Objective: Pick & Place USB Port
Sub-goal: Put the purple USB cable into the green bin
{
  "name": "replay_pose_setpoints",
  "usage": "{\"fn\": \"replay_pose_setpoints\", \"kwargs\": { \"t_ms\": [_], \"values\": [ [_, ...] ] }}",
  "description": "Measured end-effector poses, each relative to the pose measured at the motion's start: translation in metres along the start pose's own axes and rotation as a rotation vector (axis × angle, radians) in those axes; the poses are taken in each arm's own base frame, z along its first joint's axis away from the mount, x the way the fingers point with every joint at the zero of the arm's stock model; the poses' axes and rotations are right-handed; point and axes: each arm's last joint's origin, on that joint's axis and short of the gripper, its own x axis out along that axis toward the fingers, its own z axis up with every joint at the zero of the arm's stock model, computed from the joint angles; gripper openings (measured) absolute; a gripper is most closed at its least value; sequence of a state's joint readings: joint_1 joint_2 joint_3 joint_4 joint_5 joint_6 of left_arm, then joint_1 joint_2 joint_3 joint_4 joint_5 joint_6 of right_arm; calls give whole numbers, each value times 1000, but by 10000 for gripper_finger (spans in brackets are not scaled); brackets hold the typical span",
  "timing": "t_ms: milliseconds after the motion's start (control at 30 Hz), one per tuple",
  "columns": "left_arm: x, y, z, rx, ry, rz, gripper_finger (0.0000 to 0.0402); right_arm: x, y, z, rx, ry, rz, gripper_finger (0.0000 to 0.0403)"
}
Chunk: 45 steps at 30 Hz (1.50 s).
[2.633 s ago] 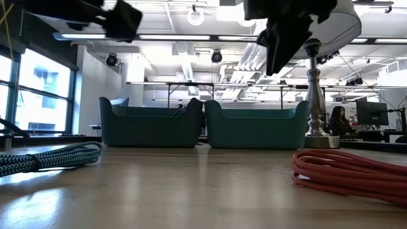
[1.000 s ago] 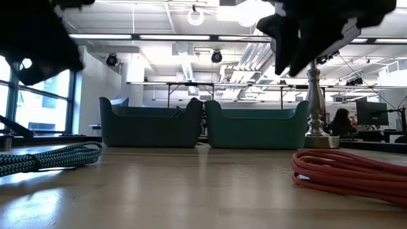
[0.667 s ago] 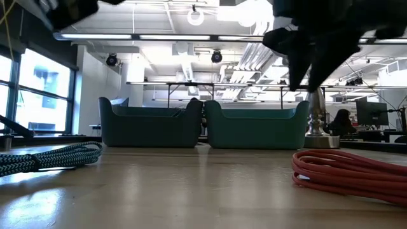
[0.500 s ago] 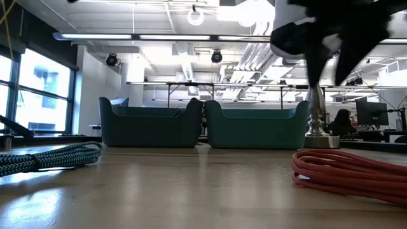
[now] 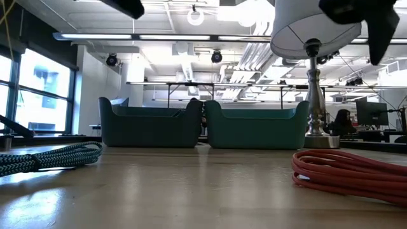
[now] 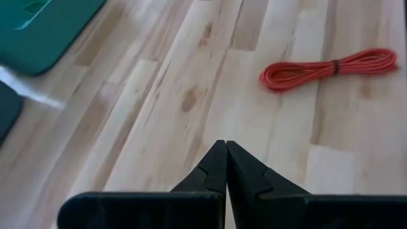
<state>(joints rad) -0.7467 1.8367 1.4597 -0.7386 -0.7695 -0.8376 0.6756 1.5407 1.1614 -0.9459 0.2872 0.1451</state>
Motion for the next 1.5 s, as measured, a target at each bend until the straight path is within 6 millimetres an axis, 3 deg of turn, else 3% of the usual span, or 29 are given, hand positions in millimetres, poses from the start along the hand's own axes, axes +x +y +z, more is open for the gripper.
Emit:
{"fn": "replay_pose_setpoints", "kwargs": {
  "t_ms": [267,533,733,933,1267,1500],
  "values": [
    [-5,-7,0,-2,-50,-30,0,-11,3,1,54,-90,-111,137],
    [-17,-22,-10,2,-140,-28,0,9,18,9,-3,-255,215,137],
    [-15,-30,-21,33,-156,-6,0,3,17,23,201,-351,334,137],
    [-8,-33,-26,52,-163,21,0,5,21,32,280,-386,457,145],
    [-11,-36,-30,67,-153,2,0,44,21,44,524,-314,458,172],
    [-13,-40,-35,81,-168,9,0,51,8,47,683,-345,321,169]
  ]
}}
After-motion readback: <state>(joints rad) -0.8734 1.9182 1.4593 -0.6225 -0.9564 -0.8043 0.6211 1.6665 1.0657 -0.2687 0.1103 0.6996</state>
